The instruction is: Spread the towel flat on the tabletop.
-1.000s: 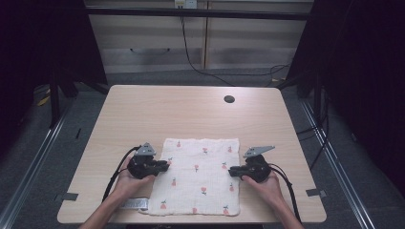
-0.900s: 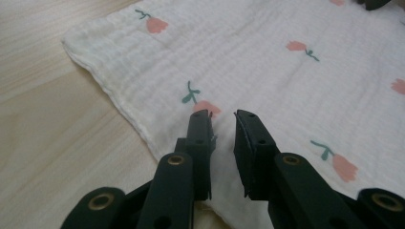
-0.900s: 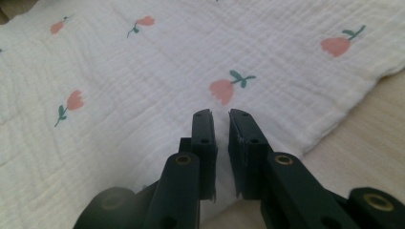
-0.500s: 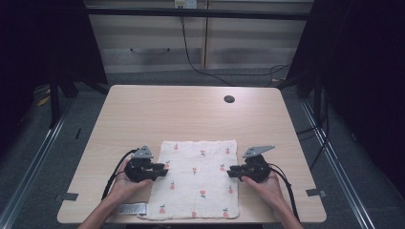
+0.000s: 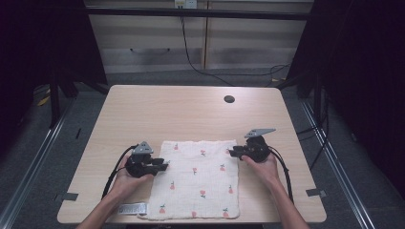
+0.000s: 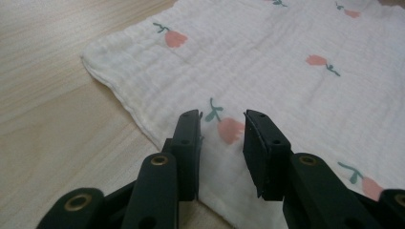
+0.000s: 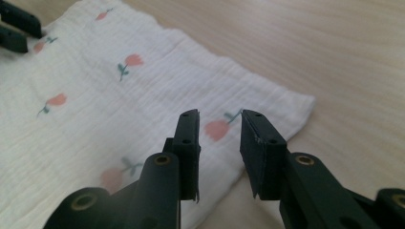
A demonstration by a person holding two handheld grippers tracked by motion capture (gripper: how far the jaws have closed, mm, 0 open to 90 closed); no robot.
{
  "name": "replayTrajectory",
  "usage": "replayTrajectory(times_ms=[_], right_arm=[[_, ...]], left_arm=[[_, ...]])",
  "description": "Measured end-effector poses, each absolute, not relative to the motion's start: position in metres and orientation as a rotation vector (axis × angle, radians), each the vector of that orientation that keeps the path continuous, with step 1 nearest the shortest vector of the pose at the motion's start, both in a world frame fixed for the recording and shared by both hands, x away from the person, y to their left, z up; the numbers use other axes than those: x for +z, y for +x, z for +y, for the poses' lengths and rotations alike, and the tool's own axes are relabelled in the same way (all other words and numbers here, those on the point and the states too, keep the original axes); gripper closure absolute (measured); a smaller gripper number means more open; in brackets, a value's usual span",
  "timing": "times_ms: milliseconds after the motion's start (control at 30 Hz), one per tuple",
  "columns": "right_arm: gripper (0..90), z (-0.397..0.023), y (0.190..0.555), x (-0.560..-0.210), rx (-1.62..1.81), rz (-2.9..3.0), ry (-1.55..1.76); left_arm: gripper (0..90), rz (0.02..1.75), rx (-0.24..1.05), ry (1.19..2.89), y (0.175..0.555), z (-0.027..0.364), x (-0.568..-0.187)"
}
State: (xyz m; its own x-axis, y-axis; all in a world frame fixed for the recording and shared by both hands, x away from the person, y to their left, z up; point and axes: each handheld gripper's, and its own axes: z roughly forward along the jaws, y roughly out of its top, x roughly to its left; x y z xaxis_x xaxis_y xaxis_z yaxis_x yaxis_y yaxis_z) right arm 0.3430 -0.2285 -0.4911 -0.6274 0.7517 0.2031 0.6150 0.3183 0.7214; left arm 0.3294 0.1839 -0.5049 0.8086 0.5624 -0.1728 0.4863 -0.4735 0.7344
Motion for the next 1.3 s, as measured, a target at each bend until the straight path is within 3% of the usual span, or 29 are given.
replayTrajectory(times_ms=[567, 767, 967, 1300], right_arm=[[61.6, -0.239, 0.386, -0.501, 1.08, 2.374, 1.339], [70.3, -0.235, 0.389, -0.504, 1.102, 2.39, 1.343], [87.3, -0.236, 0.39, -0.505, 1.151, 2.388, 1.365], [88.9, -0.233, 0.387, -0.495, 1.244, 2.349, 1.338]], left_arm=[[66.7, 0.756, 0.127, 2.152, 0.328, 0.185, -0.506], [66.7, 0.756, 0.123, 2.149, 0.329, 0.185, -0.506], [66.7, 0.755, 0.119, 2.149, 0.329, 0.185, -0.506], [66.8, 0.77, 0.105, 2.146, 0.329, 0.186, -0.506]])
